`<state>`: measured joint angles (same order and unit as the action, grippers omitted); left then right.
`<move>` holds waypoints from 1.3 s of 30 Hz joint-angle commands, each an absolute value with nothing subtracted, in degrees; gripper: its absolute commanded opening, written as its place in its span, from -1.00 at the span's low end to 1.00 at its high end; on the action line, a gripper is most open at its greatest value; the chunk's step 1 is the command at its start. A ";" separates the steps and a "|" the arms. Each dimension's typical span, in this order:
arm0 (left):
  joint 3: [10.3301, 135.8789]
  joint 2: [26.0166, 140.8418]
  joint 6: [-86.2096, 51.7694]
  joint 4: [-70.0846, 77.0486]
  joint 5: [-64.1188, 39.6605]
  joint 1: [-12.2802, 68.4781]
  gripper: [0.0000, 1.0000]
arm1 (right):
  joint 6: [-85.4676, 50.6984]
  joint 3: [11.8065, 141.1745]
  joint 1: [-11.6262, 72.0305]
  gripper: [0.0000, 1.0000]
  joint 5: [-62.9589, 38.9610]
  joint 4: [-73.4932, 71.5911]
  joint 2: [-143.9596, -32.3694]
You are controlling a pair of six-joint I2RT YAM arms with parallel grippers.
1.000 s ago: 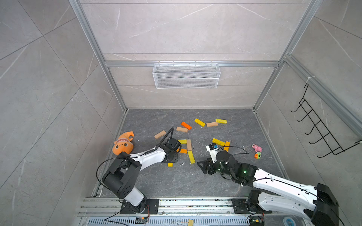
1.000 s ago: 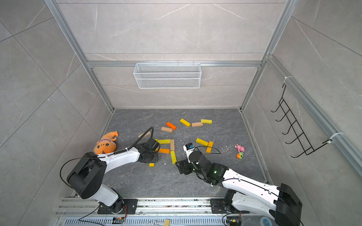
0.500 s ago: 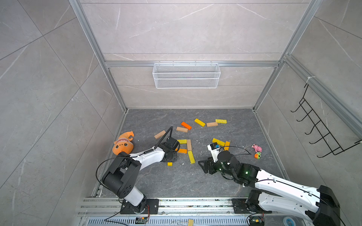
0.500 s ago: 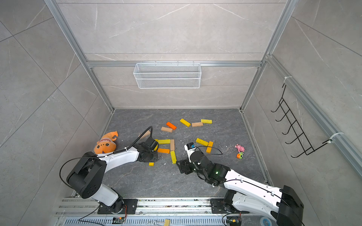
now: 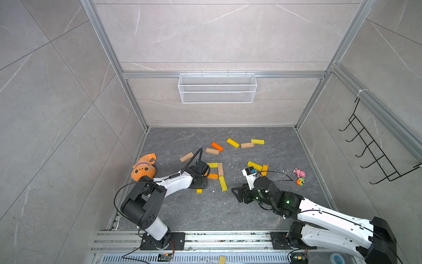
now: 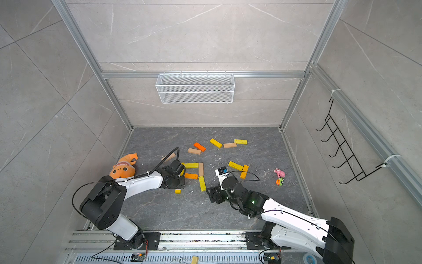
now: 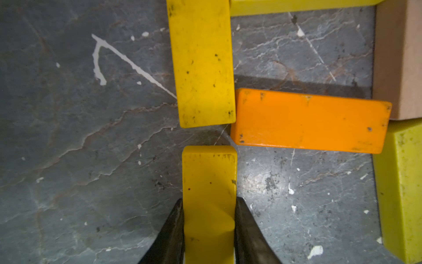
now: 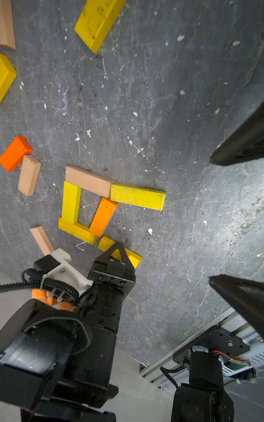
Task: Assemble the number 8 with building blocks
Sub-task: Assemble the building block at the center of the board.
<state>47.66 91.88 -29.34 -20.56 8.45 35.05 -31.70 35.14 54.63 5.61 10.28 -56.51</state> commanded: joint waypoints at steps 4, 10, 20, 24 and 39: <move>48.77 93.05 -28.73 -20.21 8.00 34.52 -0.43 | -32.20 34.15 54.54 0.57 6.94 11.39 -55.81; 49.45 93.79 -30.00 -20.51 8.34 34.41 -0.43 | -32.34 34.01 54.49 0.57 7.08 11.40 -55.81; 50.45 94.70 -30.56 -20.83 8.63 34.41 -0.43 | -32.37 33.59 54.49 0.57 7.30 11.39 -55.55; 50.40 94.74 -31.31 -20.88 8.49 34.45 -0.44 | -32.45 33.48 54.50 0.57 7.29 11.43 -55.46; 48.45 92.50 -32.81 -19.26 6.37 34.53 -0.18 | -32.41 33.74 54.54 0.57 7.05 10.76 -56.50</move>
<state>49.10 93.47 -31.77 -19.44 7.27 34.72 -31.90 34.06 54.63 6.26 10.50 -56.47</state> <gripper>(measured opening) 0.404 0.785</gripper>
